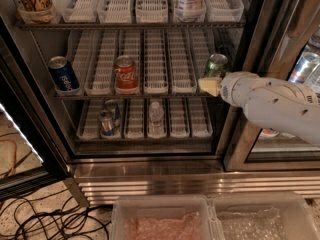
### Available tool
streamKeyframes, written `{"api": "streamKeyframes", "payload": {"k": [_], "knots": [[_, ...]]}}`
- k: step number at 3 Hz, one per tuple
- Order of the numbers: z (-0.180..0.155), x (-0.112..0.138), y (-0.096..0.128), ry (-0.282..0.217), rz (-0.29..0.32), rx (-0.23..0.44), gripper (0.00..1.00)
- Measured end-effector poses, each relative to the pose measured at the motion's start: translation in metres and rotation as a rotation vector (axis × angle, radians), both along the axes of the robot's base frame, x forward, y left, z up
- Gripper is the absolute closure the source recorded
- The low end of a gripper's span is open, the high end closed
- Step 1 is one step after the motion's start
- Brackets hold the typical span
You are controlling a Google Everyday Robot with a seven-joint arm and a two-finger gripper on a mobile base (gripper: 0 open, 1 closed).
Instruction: Pick green can from middle shelf of fridge
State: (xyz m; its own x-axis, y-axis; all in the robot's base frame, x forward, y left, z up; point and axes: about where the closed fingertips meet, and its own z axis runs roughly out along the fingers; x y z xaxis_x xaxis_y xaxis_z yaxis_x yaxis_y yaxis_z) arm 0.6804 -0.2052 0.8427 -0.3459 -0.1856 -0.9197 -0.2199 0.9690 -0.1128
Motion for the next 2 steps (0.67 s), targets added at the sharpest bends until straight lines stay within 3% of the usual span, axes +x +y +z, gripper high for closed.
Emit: {"api": "streamKeyframes", "payload": {"k": [2], "knots": [[0.0015,0.0013,0.0029,-0.007,-0.007,-0.003,0.21]]}}
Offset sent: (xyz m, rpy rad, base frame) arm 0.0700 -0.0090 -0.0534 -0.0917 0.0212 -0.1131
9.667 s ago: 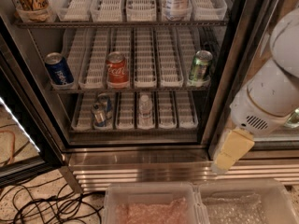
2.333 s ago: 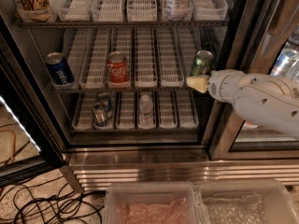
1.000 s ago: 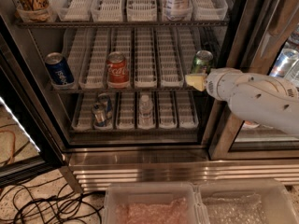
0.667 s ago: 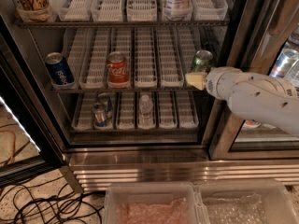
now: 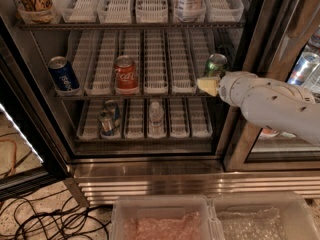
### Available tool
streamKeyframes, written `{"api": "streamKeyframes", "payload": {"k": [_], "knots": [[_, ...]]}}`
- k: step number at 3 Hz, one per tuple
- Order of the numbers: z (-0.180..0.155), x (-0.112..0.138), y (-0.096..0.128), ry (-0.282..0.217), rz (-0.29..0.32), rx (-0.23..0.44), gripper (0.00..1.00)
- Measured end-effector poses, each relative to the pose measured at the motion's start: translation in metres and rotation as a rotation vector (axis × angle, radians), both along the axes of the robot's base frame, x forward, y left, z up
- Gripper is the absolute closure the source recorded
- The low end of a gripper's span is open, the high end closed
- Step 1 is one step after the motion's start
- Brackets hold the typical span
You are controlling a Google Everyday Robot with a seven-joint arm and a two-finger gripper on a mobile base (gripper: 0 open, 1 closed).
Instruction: Pick green can from middle shelf of fridge
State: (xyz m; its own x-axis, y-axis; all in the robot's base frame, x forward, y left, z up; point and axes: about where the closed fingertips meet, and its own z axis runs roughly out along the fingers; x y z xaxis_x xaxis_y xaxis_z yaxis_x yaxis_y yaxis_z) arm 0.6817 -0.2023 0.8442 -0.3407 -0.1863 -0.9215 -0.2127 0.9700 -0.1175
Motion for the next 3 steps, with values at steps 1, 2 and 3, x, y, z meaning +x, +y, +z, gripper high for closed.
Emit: {"api": "streamKeyframes", "payload": {"k": [1,2,3], "knots": [[0.0022,0.0014,-0.0001,-0.009,-0.008,-0.002,0.19],[0.0045,0.0023,-0.0026,-0.018,-0.020,-0.003,0.19],[0.0057,0.0026,-0.0026,-0.024,-0.029,-0.004,0.22]]}}
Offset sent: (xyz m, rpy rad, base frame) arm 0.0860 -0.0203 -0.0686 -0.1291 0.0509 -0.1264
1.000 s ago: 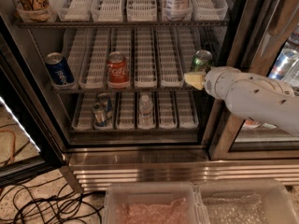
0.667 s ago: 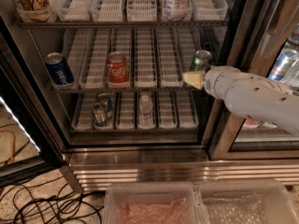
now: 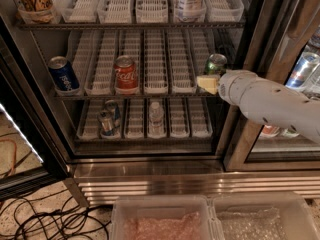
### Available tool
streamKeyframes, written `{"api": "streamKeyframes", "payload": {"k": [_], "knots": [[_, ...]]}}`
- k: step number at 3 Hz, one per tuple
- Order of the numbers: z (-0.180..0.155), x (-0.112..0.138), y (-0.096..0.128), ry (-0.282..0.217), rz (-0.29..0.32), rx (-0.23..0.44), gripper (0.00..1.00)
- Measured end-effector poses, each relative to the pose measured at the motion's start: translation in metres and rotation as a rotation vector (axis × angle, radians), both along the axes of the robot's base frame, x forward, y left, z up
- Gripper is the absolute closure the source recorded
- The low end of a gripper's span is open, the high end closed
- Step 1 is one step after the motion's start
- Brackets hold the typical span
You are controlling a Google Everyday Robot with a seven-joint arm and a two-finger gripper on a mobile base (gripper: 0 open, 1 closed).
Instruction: Pick green can from middle shelf of fridge
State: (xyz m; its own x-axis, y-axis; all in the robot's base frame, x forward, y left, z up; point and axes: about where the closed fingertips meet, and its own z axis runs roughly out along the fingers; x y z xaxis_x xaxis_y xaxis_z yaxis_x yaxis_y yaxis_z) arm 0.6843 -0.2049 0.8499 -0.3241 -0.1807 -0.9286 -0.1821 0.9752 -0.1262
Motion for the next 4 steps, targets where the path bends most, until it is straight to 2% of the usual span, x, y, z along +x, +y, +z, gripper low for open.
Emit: {"api": "streamKeyframes", "payload": {"k": [2,4], "knots": [[0.002,0.004,0.006,-0.010,-0.005,-0.003,0.21],[0.008,0.011,0.010,-0.028,-0.014,-0.008,0.26]]}}
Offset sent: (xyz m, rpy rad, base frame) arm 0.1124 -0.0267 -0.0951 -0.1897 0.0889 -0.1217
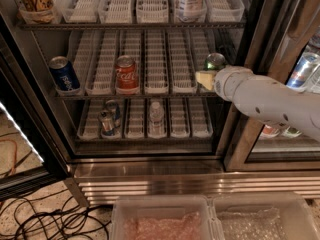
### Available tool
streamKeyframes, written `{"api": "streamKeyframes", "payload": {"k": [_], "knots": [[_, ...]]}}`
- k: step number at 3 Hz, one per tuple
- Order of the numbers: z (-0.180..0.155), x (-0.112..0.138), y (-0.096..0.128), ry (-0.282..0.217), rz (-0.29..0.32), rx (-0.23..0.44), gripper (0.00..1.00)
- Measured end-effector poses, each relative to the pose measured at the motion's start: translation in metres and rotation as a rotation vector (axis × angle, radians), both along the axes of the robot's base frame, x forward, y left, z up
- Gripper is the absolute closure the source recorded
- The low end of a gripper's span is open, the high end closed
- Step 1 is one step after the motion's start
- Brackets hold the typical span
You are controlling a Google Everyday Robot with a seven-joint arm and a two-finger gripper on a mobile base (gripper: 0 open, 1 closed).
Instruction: Pick green can from middle shelf of fridge
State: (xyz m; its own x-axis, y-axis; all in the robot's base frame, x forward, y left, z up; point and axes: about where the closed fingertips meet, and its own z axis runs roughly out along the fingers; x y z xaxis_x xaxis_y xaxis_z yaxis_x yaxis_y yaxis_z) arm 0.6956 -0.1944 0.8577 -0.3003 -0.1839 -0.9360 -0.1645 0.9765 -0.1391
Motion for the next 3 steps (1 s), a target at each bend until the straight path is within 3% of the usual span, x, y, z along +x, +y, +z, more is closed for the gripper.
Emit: {"api": "streamKeyframes", "payload": {"k": [3], "knots": [[0.0084,0.0108,0.0042,-0.027,-0.024,-0.010,0.27]]}}
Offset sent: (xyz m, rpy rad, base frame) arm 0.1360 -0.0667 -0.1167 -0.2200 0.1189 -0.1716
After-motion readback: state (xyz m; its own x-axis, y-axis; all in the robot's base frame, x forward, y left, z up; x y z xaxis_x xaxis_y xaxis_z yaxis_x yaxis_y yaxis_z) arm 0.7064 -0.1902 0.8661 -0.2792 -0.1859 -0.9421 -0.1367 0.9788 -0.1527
